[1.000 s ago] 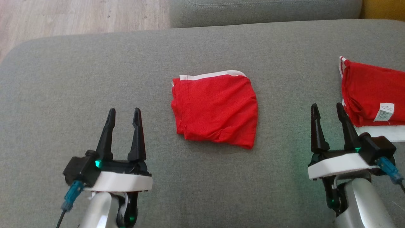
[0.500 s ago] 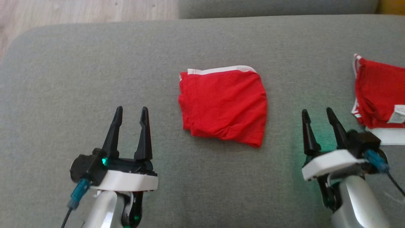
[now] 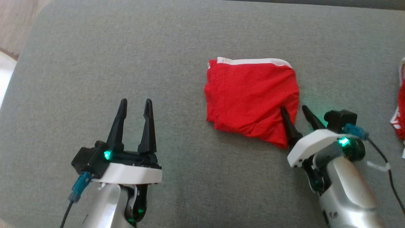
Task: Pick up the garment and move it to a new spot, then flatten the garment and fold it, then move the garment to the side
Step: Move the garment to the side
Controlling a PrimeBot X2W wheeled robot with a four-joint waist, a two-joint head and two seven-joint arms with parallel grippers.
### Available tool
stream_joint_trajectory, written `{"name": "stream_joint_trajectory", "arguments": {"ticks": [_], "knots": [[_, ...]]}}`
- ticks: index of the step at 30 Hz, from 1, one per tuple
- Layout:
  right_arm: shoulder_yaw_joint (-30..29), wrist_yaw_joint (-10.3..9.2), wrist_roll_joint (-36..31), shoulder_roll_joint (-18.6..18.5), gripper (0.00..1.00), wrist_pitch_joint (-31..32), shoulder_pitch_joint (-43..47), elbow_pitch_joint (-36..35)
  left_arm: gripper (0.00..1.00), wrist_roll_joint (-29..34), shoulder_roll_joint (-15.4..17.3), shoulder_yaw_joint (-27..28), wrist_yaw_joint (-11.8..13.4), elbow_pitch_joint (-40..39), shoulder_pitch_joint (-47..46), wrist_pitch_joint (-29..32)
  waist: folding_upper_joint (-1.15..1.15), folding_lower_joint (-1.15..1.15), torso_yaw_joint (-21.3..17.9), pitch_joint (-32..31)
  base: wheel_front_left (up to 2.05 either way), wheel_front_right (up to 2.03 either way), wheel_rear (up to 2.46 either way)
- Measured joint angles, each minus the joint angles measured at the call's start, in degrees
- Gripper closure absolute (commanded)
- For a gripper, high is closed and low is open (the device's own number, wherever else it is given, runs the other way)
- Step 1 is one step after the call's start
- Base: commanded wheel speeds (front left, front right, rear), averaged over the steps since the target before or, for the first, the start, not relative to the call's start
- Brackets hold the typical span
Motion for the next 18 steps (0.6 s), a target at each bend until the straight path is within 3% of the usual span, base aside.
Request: {"name": "stream_joint_trajectory", "arguments": {"ticks": [7, 13, 14, 17, 18], "knots": [[1.37, 0.00, 4.94, -0.58, 0.00, 0.90, -5.05, 3.79, 0.00, -1.26, 0.00, -0.47, 0.43, -0.33, -0.72, 0.00, 0.00, 0.00, 2.36, 1.32, 0.00, 0.00, 0.00], [3.67, 0.00, 5.15, -1.24, 0.00, 0.94, -7.70, 6.58, 0.00, -1.25, -0.01, -0.88, 0.43, -0.81, -1.60, 0.00, 0.00, -0.01, 3.04, 1.87, 0.00, 0.00, 0.00], [4.03, 0.00, 5.21, -1.27, 0.08, 0.94, -8.10, 6.93, 0.00, -1.25, -0.01, -0.89, 0.43, -0.88, -1.60, 0.00, 0.00, 0.00, 3.04, 1.90, 0.00, 0.00, 0.00], [5.41, 0.00, 5.20, -1.32, 1.00, 0.66, -8.93, 7.78, 0.00, -1.13, 0.00, -0.92, 0.43, -0.90, -1.60, 0.00, 0.00, 0.00, 2.87, 1.91, 0.00, 0.00, 0.00], [5.81, 0.00, 5.20, -1.31, 1.00, 0.20, -9.13, 8.02, 0.00, -1.03, 0.00, -0.99, 0.43, -0.89, -1.60, 0.00, 0.00, 0.00, 2.76, 1.89, 0.00, 0.00, 0.00]]}}
